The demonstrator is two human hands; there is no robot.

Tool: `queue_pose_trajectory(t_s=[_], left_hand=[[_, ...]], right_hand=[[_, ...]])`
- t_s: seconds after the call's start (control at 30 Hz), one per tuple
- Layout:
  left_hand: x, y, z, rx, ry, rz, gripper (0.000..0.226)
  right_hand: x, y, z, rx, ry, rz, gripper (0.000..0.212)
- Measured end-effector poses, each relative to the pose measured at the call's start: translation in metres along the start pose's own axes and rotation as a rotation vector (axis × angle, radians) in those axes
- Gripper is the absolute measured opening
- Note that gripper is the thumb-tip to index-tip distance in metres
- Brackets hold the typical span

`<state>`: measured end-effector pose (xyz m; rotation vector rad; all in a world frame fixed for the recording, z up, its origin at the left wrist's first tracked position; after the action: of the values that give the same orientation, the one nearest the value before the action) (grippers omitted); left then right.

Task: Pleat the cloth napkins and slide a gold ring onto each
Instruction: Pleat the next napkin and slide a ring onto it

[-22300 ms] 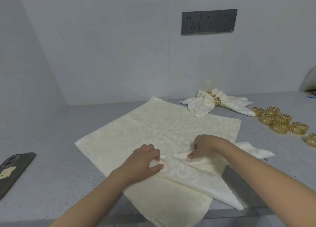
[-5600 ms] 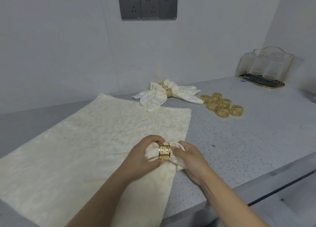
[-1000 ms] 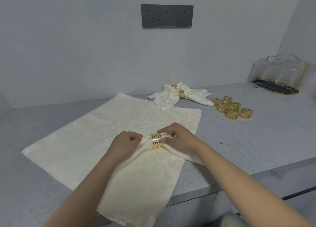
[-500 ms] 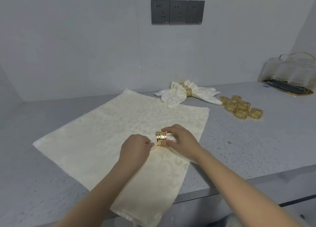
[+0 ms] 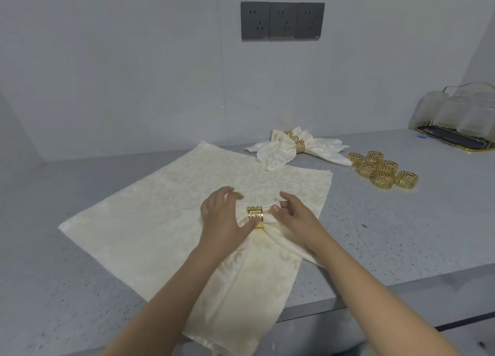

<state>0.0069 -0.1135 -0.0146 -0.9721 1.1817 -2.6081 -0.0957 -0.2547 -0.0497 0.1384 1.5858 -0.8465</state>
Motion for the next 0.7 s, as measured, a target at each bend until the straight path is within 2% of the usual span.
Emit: queue_pose_trajectory(t_s=[0.07,0.13,0.27,0.4,0.53,0.7], left_hand=[[0.004,0.023,0.006,-0.219,0.035,-0.049,0.073],[0.011,0.036,0.007,-0.331,0.066,-0.030,0.064],[0.012,0.038,0.007,-0.281,0.048,-0.080,0.050],[0.008,0.042,0.011,-0.257,-0.065,-0.145,0.042],[0.000,0.045,0.020,-0.191,-0.202,-0.190,0.035],[-0.011,0.034,0.021,0.004,-0.309,-0.243,0.040]], right_hand=[[0.001,-0.003,0.001,0.034,-0.009,0.031,0.035],[0.001,-0.006,0.000,0.092,-0.028,0.071,0.017],[-0.004,-0.005,-0.001,0.152,-0.036,0.229,0.016],[-0.006,-0.001,0.002,0.134,-0.067,0.150,0.021],[-0.006,-0.001,0.000,0.041,-0.077,0.103,0.026],[-0.002,-0.001,-0.004,0.060,-0.026,-0.008,0.035]])
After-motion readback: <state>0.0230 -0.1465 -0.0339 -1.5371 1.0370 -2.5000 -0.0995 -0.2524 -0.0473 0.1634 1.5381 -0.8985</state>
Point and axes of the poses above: each hand's wrist, its own z-axis towards the middle knuckle, its own y-axis out of the palm, x = y × z, the point moved 8 cm from there along z, towards the middle knuckle, and after that the axes turned 6 degrees about -z, right-handed, at the moved point
